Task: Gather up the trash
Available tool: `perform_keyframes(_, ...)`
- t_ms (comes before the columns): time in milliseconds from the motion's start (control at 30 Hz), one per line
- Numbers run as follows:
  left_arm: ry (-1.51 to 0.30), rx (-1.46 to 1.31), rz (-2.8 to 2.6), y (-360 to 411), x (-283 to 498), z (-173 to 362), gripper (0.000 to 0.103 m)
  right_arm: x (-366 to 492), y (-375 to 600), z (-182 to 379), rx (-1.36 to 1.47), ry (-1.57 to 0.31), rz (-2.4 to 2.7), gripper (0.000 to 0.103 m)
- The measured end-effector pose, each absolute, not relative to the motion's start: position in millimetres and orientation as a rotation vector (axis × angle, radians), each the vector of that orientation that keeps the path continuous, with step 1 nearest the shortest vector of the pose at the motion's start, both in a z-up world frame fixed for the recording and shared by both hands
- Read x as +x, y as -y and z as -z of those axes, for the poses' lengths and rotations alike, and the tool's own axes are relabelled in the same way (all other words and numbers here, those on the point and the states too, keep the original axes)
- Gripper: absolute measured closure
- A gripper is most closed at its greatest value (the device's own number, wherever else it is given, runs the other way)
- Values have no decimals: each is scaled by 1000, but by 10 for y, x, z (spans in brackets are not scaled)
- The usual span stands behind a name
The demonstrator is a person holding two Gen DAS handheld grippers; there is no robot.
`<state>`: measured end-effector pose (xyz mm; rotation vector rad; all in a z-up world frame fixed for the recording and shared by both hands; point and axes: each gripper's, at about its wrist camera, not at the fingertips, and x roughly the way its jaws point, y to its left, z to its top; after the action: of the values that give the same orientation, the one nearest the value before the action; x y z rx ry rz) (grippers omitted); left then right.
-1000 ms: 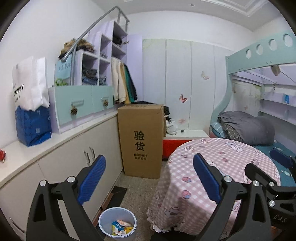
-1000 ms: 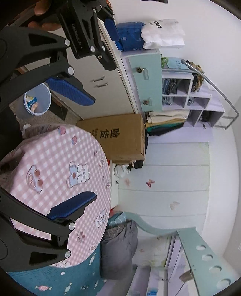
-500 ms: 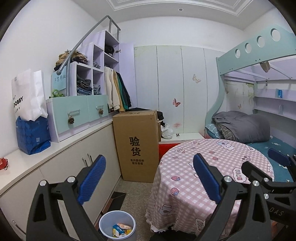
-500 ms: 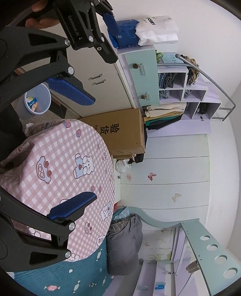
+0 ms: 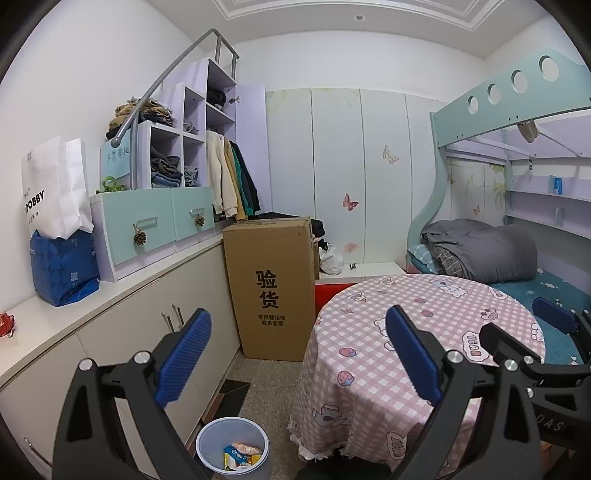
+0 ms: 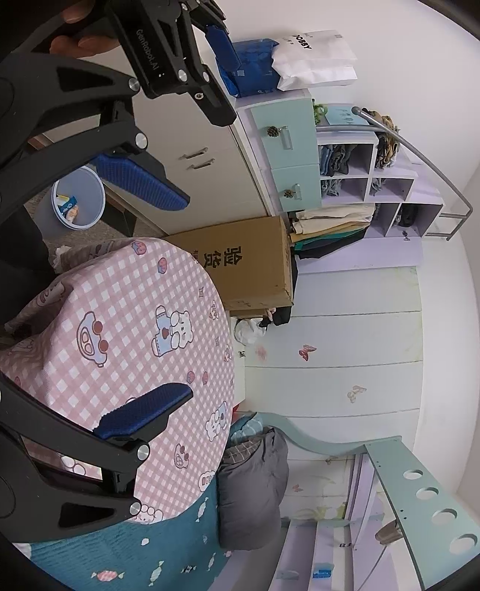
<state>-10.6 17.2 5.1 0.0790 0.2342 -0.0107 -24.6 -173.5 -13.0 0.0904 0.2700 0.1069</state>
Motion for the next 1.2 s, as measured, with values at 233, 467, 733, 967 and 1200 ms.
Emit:
perform_keyframes(233,-238,80,13,-174,-96,-41,10,-245,1723,132,90,-273,-108,11)
perform_keyframes(467,-239,81,14,-183,-80,-39,10,-244,1726,140,93,-270,-107,11)
perform_keyframes(733,-240,83,13,-169,-81,-37,10,-240,1727,141,93,-272,-106,10)
perform_keyframes(967,-242,93,18,-141,-82,-16,10,-251,1738,184,99,-279,-99,10)
perform_keyframes(1200,-250,100,27,-105,-76,-3,10,-221,1765,213,112,-290,-96,10)
